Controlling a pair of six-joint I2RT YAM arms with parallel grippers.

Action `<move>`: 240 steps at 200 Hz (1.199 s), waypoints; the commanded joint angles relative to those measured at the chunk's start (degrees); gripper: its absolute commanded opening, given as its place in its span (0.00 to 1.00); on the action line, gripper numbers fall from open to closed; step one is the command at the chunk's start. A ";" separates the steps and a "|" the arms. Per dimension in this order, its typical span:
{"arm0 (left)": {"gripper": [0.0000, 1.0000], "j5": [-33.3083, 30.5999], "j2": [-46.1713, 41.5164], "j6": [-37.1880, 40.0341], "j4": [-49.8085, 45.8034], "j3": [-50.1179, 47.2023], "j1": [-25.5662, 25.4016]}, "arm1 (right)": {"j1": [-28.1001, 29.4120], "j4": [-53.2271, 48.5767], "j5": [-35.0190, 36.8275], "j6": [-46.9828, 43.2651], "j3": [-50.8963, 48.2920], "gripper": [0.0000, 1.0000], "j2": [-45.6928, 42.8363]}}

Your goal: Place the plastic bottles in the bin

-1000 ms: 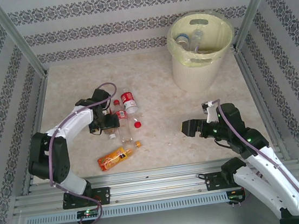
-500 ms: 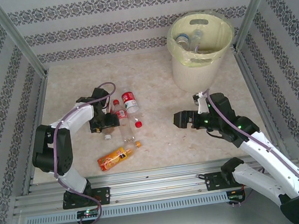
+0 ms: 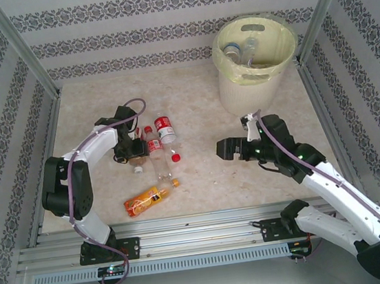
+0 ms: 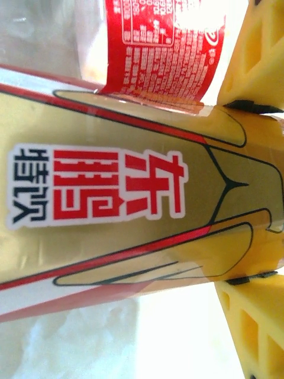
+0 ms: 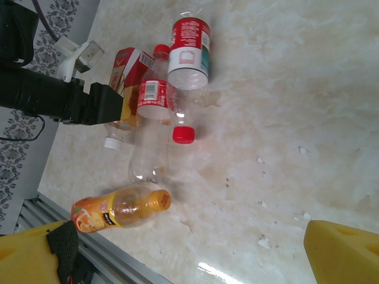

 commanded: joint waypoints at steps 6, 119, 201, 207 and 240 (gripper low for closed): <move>0.62 1.94 -0.12 3.35 -3.17 1.42 1.41 | 2.31 4.56 3.18 1.74 3.64 0.97 2.47; 0.69 0.94 0.85 2.64 0.68 -2.63 1.41 | 7.72 3.07 5.07 -1.82 7.30 0.98 6.66; 0.80 -0.09 3.89 3.62 1.02 -2.09 1.41 | 7.63 5.00 3.96 -1.45 5.12 0.98 4.91; 0.80 0.01 4.15 3.67 1.01 -1.96 1.43 | 7.65 5.43 4.12 -1.24 4.66 0.98 4.58; 0.71 0.37 3.70 3.88 0.98 -1.92 1.43 | 7.66 5.68 5.17 -0.83 3.54 0.98 3.94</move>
